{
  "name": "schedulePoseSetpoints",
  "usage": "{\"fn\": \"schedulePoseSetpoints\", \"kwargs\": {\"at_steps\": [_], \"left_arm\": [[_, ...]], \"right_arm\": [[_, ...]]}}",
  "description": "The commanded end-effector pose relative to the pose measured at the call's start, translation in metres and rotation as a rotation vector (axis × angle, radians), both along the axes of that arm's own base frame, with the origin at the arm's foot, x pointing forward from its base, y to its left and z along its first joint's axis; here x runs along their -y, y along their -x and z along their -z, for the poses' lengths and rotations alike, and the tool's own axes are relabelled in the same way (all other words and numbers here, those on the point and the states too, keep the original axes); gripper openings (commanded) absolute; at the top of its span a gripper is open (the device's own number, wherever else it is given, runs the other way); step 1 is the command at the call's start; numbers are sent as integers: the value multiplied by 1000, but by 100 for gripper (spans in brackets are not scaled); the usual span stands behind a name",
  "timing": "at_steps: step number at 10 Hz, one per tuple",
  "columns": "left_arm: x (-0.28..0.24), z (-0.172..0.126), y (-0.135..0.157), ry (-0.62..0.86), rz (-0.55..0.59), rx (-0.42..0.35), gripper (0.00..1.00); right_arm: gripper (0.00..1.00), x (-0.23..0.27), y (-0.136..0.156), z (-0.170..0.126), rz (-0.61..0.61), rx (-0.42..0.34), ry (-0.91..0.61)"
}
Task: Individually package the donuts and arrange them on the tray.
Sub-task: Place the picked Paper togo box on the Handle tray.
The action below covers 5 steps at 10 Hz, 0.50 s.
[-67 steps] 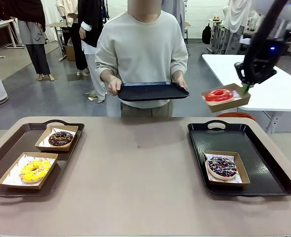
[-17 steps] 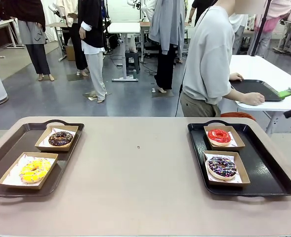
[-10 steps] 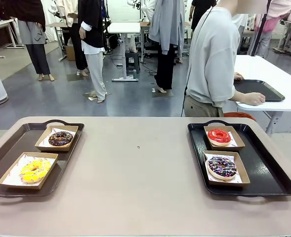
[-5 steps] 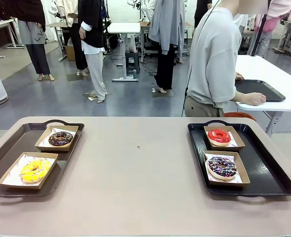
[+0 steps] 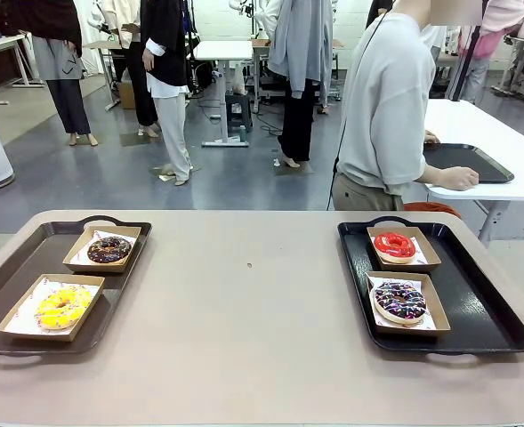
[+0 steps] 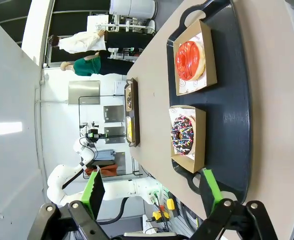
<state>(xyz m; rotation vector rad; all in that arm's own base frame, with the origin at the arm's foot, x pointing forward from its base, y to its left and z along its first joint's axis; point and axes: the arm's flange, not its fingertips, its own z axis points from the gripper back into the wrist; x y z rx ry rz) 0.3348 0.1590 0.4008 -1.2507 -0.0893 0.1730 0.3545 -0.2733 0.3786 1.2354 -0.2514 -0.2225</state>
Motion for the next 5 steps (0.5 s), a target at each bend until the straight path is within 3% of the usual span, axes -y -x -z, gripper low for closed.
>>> {"fn": "schedulePoseSetpoints", "kwargs": {"at_steps": [1, 5], "left_arm": [[-2, -1, 4, -3, 8, 5, 100], [-2, -1, 4, -3, 8, 5, 100]], "right_arm": [[100, -1, 1, -4, -2, -3, 4], [100, -1, 1, -4, -2, -3, 4]]}}
